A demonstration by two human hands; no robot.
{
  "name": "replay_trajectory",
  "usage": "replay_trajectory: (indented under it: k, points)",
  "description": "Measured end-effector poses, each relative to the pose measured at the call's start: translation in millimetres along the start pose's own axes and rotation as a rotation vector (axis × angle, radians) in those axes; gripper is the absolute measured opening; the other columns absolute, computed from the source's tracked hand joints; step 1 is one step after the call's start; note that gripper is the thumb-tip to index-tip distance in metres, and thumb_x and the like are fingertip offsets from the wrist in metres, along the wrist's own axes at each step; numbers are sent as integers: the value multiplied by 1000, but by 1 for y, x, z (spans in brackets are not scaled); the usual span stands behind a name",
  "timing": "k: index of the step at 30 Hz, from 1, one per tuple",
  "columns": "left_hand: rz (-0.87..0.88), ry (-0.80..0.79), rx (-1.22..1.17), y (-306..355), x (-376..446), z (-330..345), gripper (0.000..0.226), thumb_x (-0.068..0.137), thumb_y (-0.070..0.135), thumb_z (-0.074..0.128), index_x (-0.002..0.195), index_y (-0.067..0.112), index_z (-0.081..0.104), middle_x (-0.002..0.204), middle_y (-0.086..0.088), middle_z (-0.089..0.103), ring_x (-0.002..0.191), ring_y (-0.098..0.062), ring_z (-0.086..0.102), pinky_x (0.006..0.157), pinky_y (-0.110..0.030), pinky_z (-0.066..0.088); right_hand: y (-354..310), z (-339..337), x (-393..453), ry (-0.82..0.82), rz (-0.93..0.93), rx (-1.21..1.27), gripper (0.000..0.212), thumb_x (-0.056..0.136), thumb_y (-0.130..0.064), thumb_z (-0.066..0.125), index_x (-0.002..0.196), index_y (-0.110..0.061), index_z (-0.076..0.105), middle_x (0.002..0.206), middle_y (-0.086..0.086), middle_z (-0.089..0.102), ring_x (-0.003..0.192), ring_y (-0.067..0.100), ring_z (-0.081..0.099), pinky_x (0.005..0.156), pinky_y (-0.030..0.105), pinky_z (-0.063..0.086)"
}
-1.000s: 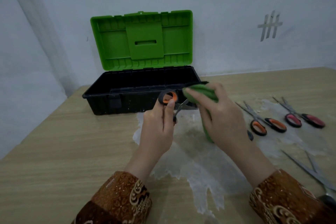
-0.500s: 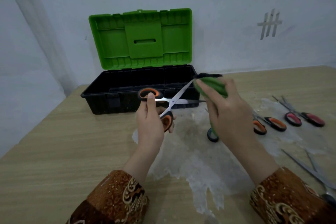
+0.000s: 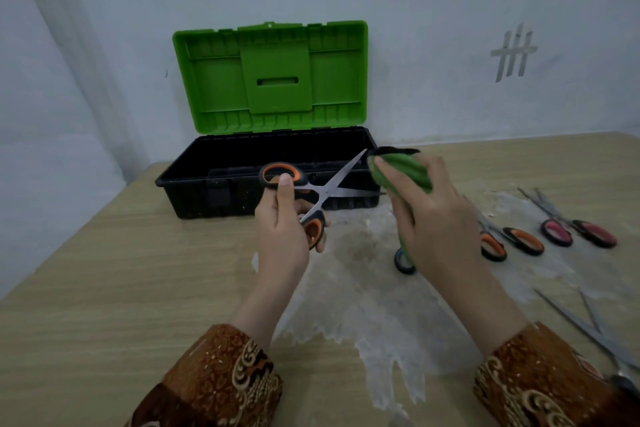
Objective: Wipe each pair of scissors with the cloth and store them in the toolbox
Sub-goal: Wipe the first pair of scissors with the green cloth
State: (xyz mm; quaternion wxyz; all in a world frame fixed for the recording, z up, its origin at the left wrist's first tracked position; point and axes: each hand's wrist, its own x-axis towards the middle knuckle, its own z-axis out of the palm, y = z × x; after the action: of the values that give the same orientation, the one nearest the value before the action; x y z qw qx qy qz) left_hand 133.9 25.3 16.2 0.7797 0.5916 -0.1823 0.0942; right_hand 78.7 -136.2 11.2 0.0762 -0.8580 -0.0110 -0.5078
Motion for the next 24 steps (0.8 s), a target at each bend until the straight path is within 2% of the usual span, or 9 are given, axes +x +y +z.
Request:
replay_trajectory:
  k: [2, 4, 8, 10, 14, 17, 19, 22, 24]
  points:
    - [18, -41, 16, 0, -3, 2, 35, 105, 31, 31, 91, 4, 48, 56, -22, 55, 38, -28, 41, 35, -29, 35, -11, 2, -2, -32, -142, 20, 40, 90, -10, 61, 129, -23, 61, 116, 14, 59, 75, 24, 61, 53, 22, 46]
    - [28, -75, 23, 1, -5, 4, 34, 105, 30, 31, 89, 5, 48, 60, -31, 53, 36, -27, 41, 35, -29, 35, -17, 7, -5, -71, -188, -4, 41, 90, -11, 62, 128, -25, 61, 116, 14, 60, 78, 26, 63, 51, 27, 50]
    - [17, -112, 29, 2, -7, 7, 33, 105, 28, 30, 88, 5, 46, 60, -28, 54, 36, -27, 41, 35, -28, 33, -4, 8, -3, -39, 50, -10, 46, 88, -6, 62, 131, -22, 58, 115, 14, 56, 72, 30, 60, 47, 34, 53]
    - [3, -115, 33, 0, -8, 8, 33, 105, 29, 30, 90, 5, 47, 60, -26, 55, 39, -29, 40, 36, -29, 33, 3, 4, -1, 2, 80, -23, 43, 90, -5, 61, 130, -21, 59, 116, 14, 56, 72, 29, 59, 48, 35, 53]
    - [-2, -73, 9, 0, -8, 9, 35, 105, 32, 30, 95, 4, 48, 64, -33, 52, 38, -26, 43, 36, -28, 36, -8, 0, -1, -5, -142, 49, 40, 91, -7, 58, 126, -26, 63, 116, 15, 59, 82, 27, 61, 53, 31, 53]
    - [-3, -36, 8, 1, -6, 6, 35, 105, 30, 30, 94, 3, 50, 65, -18, 55, 40, -21, 48, 34, -25, 36, -22, 4, -4, -106, -306, 57, 38, 88, -8, 64, 119, -29, 67, 116, 11, 61, 85, 25, 62, 49, 31, 52]
    - [2, -22, 20, 2, -6, 5, 34, 105, 30, 31, 91, 5, 50, 65, -16, 56, 40, -21, 48, 34, -25, 36, -23, 6, -5, -117, -317, 5, 38, 85, -7, 67, 115, -30, 69, 115, 10, 62, 83, 25, 62, 45, 31, 50]
    - [4, -17, 27, 2, -4, 5, 33, 105, 30, 30, 88, 8, 47, 65, -33, 50, 37, -26, 42, 36, -25, 35, -16, 2, -2, -54, -231, -13, 35, 88, -6, 59, 114, -27, 70, 115, 12, 62, 86, 28, 62, 47, 32, 52]
    - [5, -6, 27, 3, -4, 4, 33, 105, 32, 31, 87, 10, 48, 67, -31, 52, 38, -25, 42, 36, -25, 36, -16, 1, -3, -43, -256, 6, 34, 90, -7, 59, 116, -27, 69, 116, 12, 61, 88, 27, 62, 49, 32, 52]
